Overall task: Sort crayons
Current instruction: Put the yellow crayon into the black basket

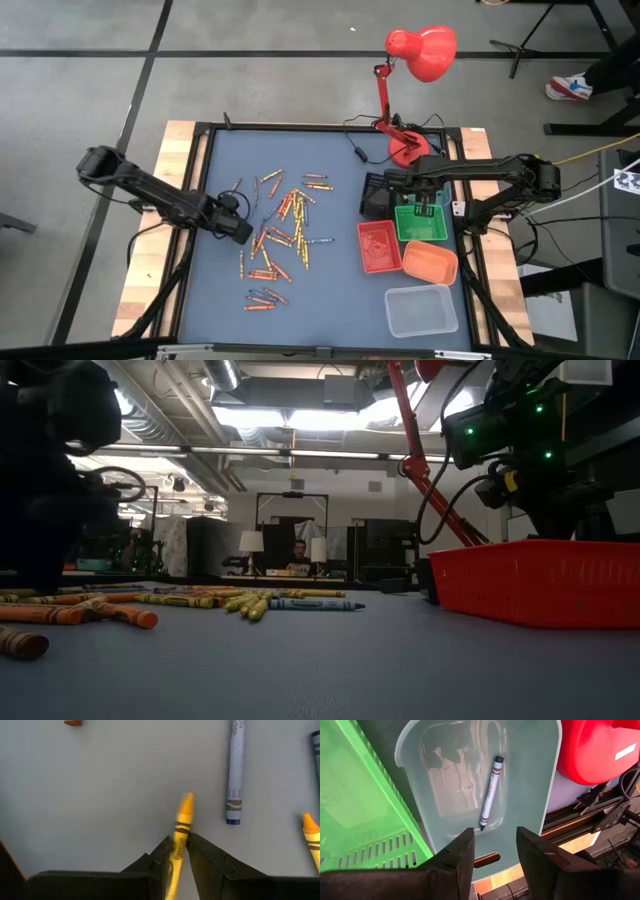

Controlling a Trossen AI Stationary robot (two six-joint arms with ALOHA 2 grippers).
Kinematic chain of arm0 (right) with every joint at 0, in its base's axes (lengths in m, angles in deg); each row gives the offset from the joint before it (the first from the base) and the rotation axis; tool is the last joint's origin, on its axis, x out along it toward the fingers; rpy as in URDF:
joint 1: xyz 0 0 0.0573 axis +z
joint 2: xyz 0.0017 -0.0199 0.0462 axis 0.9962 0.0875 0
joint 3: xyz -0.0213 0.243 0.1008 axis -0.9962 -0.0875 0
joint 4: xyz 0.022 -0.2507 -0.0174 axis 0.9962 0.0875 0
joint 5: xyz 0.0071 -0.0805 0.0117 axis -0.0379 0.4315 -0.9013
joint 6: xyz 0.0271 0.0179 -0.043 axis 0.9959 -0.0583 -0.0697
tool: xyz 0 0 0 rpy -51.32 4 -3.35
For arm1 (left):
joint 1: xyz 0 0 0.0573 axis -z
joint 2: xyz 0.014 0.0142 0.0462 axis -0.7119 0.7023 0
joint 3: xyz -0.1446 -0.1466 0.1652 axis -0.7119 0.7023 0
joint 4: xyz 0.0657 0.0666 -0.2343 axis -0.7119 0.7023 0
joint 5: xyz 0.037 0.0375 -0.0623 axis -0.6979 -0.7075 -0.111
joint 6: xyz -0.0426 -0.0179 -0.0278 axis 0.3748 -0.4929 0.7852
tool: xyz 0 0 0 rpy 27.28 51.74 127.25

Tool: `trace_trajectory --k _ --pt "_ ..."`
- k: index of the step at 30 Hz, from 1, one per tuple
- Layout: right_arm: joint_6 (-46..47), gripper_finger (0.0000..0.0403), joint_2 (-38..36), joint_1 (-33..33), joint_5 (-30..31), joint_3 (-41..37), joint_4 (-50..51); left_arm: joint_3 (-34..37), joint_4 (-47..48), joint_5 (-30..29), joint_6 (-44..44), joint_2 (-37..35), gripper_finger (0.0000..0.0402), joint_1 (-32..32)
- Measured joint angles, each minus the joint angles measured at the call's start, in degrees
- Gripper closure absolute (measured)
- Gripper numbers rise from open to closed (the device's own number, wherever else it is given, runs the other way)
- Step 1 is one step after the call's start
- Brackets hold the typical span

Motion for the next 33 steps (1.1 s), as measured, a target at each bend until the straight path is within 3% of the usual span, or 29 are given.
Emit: trace_trajectory --k 13,20,33 --pt "0.0 0.0258 -1.9 0.0 0.4 0.0 1.0 -0.2 -0.8 0.4 -0.1 2.4 0.0351 0.0" --pt "0.2 0.0258 -9.9 0.0 0.4 0.0 1.4 -0.2 -0.3 0.4 -0.1 2.4 0.0395 0.0" --pt "3.3 0.0258 -24.9 0.0 -5.0 0.0 1.4 -0.5 -0.3 0.2 -3.6 1.7 0.0398 0.0"
